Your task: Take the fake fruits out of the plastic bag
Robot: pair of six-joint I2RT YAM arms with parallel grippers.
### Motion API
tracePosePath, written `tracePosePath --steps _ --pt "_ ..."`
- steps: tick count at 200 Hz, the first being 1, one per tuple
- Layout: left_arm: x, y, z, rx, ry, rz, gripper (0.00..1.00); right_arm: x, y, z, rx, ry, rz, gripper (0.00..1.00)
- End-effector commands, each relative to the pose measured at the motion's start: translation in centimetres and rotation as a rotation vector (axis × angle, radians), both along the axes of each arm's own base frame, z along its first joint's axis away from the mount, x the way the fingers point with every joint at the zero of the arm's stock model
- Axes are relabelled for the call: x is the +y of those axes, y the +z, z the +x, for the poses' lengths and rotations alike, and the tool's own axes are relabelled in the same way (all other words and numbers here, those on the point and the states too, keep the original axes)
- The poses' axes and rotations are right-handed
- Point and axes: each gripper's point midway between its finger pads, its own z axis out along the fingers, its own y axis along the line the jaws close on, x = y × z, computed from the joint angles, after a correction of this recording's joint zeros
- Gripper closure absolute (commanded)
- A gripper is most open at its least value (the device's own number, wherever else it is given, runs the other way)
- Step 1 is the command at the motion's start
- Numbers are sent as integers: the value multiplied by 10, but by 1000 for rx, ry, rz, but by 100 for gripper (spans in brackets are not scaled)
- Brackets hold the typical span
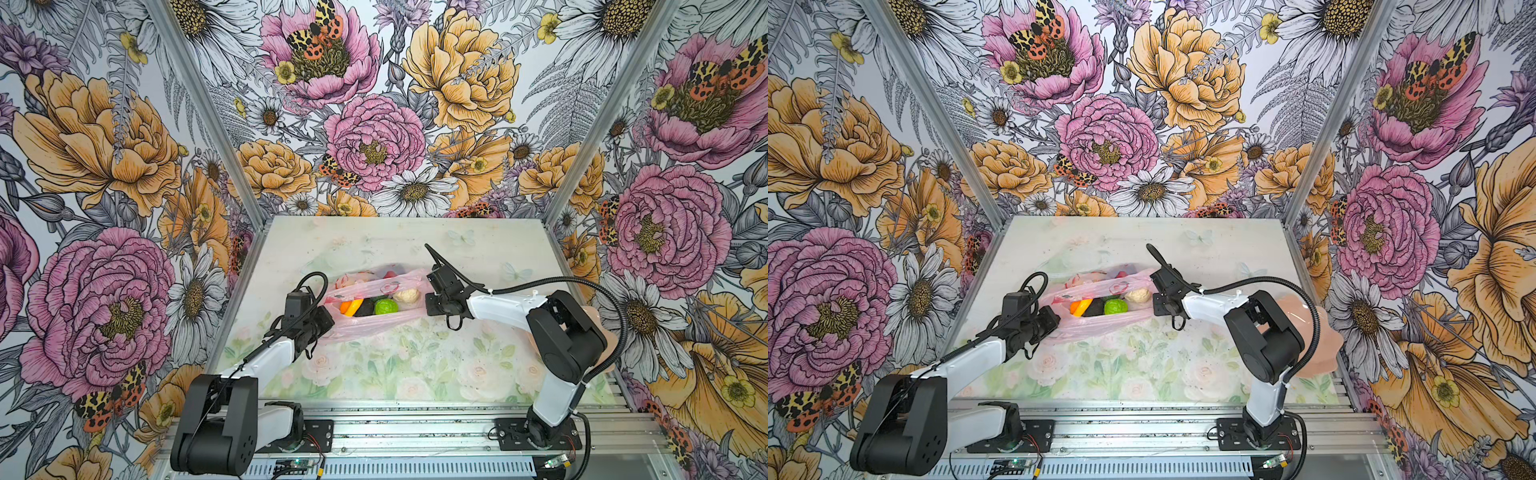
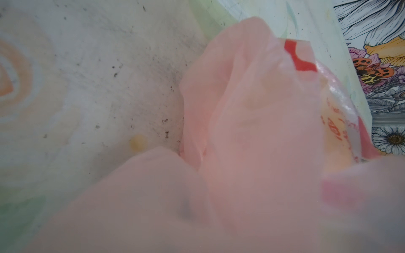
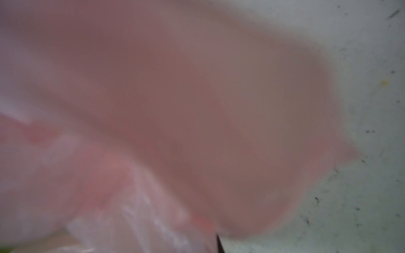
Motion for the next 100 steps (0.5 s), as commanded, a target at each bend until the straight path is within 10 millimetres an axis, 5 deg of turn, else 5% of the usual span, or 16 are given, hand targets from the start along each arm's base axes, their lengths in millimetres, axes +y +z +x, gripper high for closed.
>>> tracePosePath --steps 1,69,100 --pt "6 12 25 -54 21 44 90 17 16 30 -73 -4 19 92" --pt "-22 54 76 -145 -51 48 81 52 58 50 -163 68 76 72" --pt "-23 50 87 -107 -64 70 81 50 67 50 -177 69 60 53"
